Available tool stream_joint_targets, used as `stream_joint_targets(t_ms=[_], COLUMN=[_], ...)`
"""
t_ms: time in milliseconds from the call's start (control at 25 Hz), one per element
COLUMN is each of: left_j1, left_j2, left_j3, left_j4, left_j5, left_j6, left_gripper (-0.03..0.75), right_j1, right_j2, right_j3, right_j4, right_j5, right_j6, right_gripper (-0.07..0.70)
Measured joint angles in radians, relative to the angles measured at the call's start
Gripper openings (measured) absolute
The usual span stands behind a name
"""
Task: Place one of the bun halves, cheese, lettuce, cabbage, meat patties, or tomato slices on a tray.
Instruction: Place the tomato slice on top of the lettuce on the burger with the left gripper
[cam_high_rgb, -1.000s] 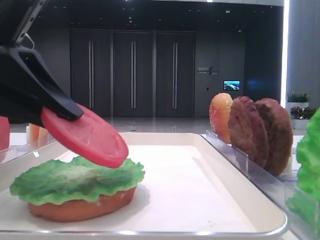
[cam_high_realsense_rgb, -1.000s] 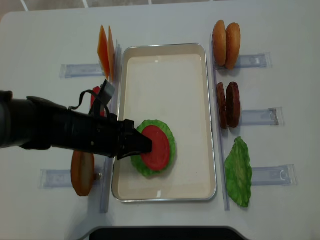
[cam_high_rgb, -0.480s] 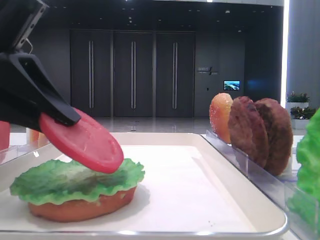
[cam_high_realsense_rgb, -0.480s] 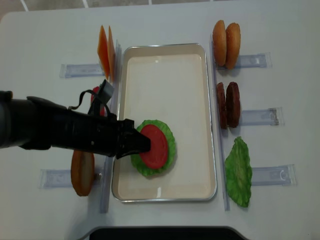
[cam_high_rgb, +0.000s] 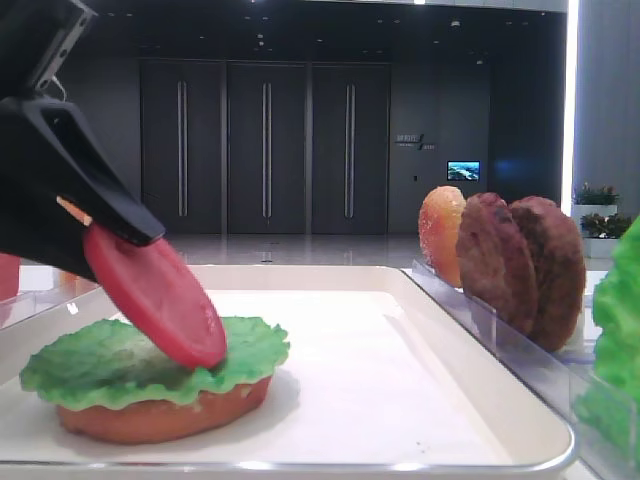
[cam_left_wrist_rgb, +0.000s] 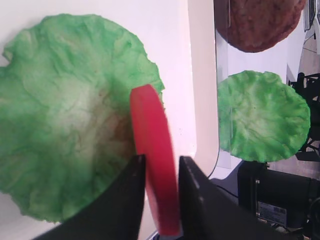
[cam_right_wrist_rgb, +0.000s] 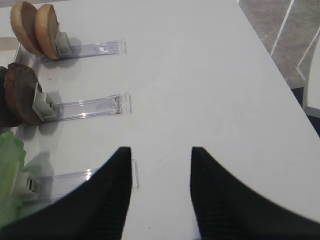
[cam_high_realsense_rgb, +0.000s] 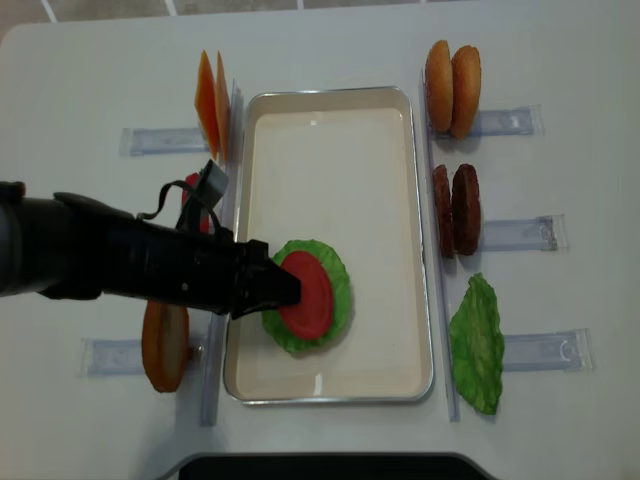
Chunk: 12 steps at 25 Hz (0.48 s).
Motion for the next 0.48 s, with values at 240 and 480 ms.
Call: stream_joint_targets(t_ms=[240, 480], left_j1=[0.000, 0.000], left_j2=[0.000, 0.000], left_j3=[-0.003, -0.005], left_j4=[0.008, 0.015], left_j5=[-0.001, -0.001], left_j6=[-0.020, -0.047], left_gripper=[0.445, 0.493], right_j1=[0.000, 0.000], right_j2=[0.000, 0.000], right_j3=[0.000, 0.000], right_j4=[0.000, 0.000], right_j5=[0.000, 0.000], right_j6=[0.000, 0.000], right_gripper=[0.274, 0.274])
